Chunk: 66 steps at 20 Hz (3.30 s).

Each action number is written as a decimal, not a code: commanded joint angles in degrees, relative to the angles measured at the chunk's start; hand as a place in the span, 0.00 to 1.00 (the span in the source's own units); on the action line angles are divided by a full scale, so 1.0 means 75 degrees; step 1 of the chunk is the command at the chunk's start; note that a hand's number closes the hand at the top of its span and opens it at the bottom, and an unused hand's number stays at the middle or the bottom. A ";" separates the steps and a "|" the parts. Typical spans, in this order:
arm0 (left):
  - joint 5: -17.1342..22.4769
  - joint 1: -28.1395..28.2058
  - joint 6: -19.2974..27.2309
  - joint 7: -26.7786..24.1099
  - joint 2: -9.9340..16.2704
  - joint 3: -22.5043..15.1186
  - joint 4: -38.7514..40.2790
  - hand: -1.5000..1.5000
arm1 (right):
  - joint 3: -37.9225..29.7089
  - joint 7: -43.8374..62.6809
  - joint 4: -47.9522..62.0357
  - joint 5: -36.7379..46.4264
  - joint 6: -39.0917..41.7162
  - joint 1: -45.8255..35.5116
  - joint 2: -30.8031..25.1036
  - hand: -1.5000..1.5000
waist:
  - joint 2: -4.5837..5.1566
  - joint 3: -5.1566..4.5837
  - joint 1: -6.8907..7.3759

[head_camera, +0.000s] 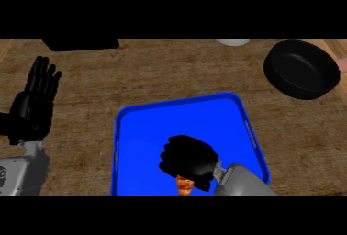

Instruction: Pick the croissant from the tray and place it in the pot

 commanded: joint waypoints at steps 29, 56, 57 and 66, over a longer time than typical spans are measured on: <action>-0.0332 -0.0014 -0.0003 0.0164 -0.0554 -0.0623 -0.0517 0.50 | -0.9557 0.1754 -0.2246 -0.3694 0.0691 0.0232 -0.3455 1.00 | 0.0182 -0.0005 0.0645; -0.0170 -0.0560 -0.0564 -0.0051 -0.0304 -0.0149 0.0205 0.50 | -0.8965 -0.2396 0.8497 -0.2266 -0.1366 -0.3065 -0.4986 0.00 | 0.0301 0.0011 0.0941; -0.0399 -0.0769 -0.0305 -0.0024 -0.0614 -0.0441 0.0241 0.50 | -0.8845 -0.2374 0.8671 -0.2152 -0.1544 -0.3270 -0.4698 0.00 | 0.0329 0.0018 0.0977; -0.0361 -0.0503 -0.0328 -0.0216 -0.0627 -0.0275 0.0295 0.50 | -0.9239 -0.3933 0.9138 -0.2688 -0.0664 -0.4005 -0.4983 0.00 | 0.0280 0.0012 0.0906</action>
